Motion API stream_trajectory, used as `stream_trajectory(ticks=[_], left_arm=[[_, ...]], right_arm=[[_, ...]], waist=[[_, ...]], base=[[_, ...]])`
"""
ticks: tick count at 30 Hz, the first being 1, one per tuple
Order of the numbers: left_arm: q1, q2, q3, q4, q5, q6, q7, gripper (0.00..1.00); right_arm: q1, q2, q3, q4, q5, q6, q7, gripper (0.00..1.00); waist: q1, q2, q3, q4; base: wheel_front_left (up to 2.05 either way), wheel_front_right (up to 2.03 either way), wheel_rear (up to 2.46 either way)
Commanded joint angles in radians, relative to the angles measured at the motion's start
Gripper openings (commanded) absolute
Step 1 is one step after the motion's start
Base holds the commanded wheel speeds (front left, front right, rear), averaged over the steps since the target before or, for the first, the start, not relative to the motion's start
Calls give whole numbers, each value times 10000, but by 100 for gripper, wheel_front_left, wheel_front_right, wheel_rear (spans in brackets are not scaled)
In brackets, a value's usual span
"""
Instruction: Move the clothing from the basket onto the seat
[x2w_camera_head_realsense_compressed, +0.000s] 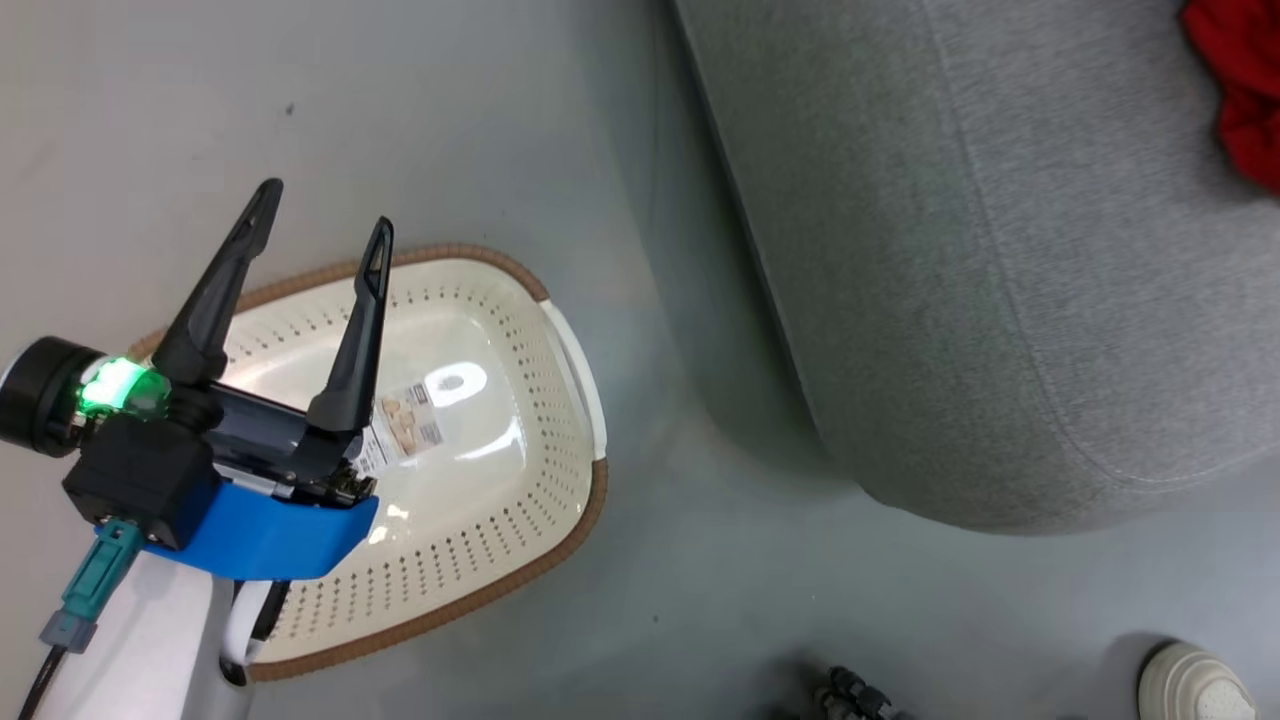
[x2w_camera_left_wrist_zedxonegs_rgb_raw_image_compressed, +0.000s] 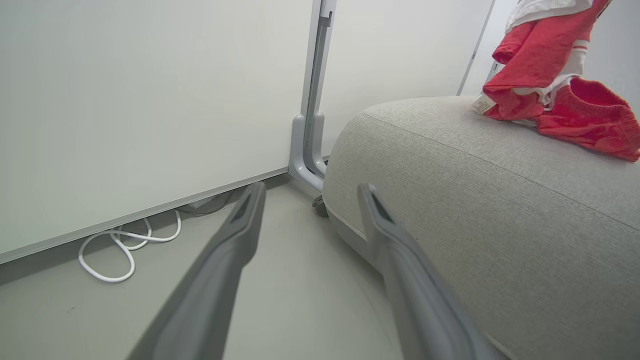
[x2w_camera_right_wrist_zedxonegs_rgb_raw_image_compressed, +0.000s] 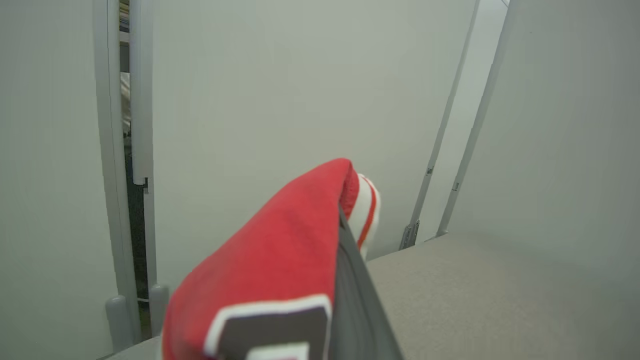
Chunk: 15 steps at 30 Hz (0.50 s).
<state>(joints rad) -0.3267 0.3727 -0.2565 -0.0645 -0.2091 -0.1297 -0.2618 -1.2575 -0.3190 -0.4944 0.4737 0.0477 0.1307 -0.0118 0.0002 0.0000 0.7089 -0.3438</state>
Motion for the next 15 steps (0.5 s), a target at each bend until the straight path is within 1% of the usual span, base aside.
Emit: stream_trajectory(ticks=[1,3,7,15], left_arm=[[-201,95,11,-113,65,-4,-47,100],[-258,235,-44,-227,136,-4,-47,100],[-251,267,-51,-489,147,-4,-47,100],[-275,262,-305,-480,178,-4,-47,100]], right_arm=[[54,-81,-188,123,-39,1,-92,0],[298,-25,-502,482,-223,1,-232,0],[742,235,-809,1369,-693,1,-534,0],[1175,364,-1313,2995,-1696,1,-1036,0]], waist=[[-2,0,441,109],[-2,0,649,160],[-2,0,869,279],[-2,0,880,664]], base=[[0,0,0],[0,0,0],[0,0,0],[0,0,0]])
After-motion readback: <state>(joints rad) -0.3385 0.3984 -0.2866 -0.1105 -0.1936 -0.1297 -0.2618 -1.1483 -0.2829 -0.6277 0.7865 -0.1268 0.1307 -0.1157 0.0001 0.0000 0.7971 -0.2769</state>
